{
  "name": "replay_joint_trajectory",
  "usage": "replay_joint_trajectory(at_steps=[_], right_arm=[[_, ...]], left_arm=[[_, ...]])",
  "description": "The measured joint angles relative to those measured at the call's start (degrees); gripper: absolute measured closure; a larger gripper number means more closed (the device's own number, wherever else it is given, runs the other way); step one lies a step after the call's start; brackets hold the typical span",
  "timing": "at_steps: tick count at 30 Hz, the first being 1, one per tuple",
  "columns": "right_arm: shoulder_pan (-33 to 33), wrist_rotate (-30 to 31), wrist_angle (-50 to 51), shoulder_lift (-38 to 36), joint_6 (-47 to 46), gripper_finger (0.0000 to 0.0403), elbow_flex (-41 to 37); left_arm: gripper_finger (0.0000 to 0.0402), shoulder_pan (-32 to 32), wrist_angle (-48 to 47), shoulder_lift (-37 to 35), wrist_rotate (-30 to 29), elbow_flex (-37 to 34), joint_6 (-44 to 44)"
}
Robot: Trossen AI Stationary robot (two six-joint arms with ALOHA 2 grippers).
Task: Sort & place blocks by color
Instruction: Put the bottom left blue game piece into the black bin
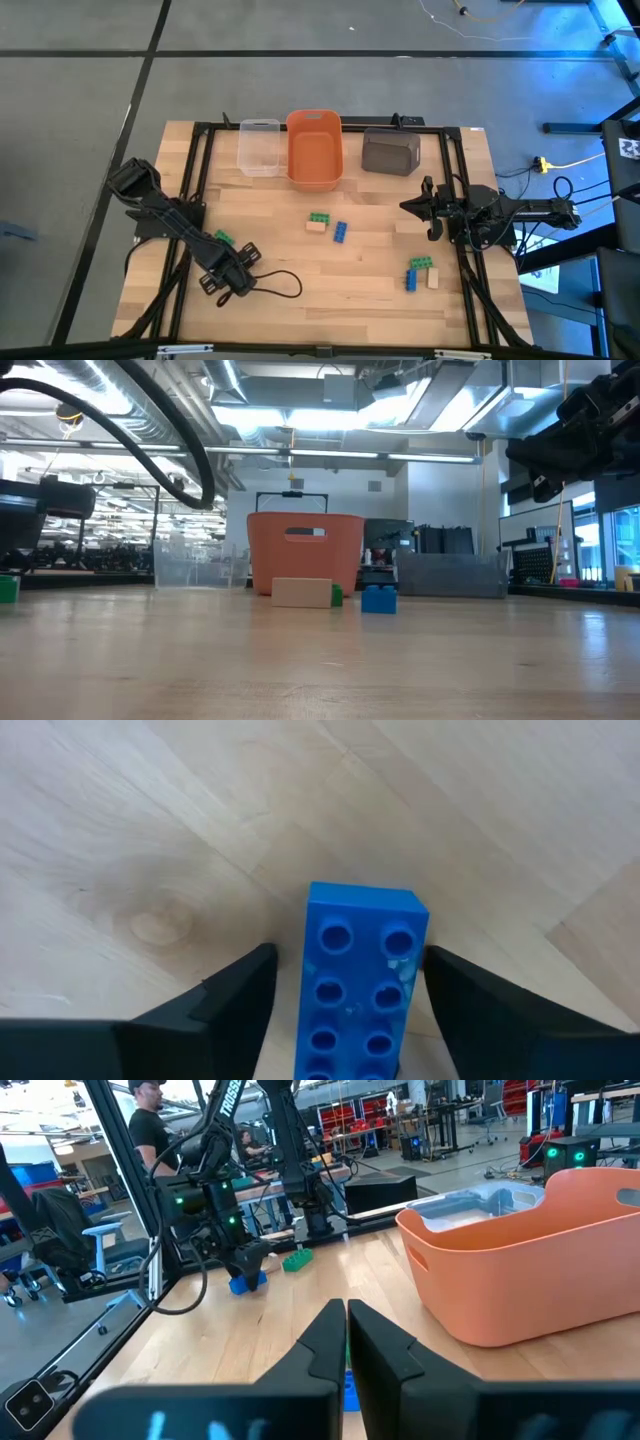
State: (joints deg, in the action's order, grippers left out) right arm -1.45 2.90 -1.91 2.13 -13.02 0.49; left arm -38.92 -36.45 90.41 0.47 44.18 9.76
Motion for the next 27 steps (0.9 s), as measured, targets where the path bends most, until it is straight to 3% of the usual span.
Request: replay_joint_trajectory(at_steps=[7, 14, 19, 23, 27], right_arm=[[0.0, 0.0, 0.0, 0.0, 0.0, 0.0384, 0.0], [0.0, 0.0, 0.0, 0.0, 0.0, 0.0384, 0.0], [0.0, 0.0, 0.0, 0.0, 0.0, 0.0384, 0.0], [0.0, 0.0, 0.0, 0.0, 0.0, 0.0384, 0.0], [0.0, 0.0, 0.0, 0.0, 0.0, 0.0384, 0.0]], left_arm=[[0.0273, 2.0, -0.7, -0.4, -1.3, 1.6, 0.0], [0.0274, 8.4, -3.6, -4.7, -4.6, 7.8, 1.3], [0.0274, 18.1, -2.1, -14.5, -6.6, 12.5, -0.8], [0.0274, 26.8, 10.3, -25.4, -7.1, 11.9, -5.7], [0.0274, 33.7, 28.8, -34.5, -4.8, 5.9, -10.6]])
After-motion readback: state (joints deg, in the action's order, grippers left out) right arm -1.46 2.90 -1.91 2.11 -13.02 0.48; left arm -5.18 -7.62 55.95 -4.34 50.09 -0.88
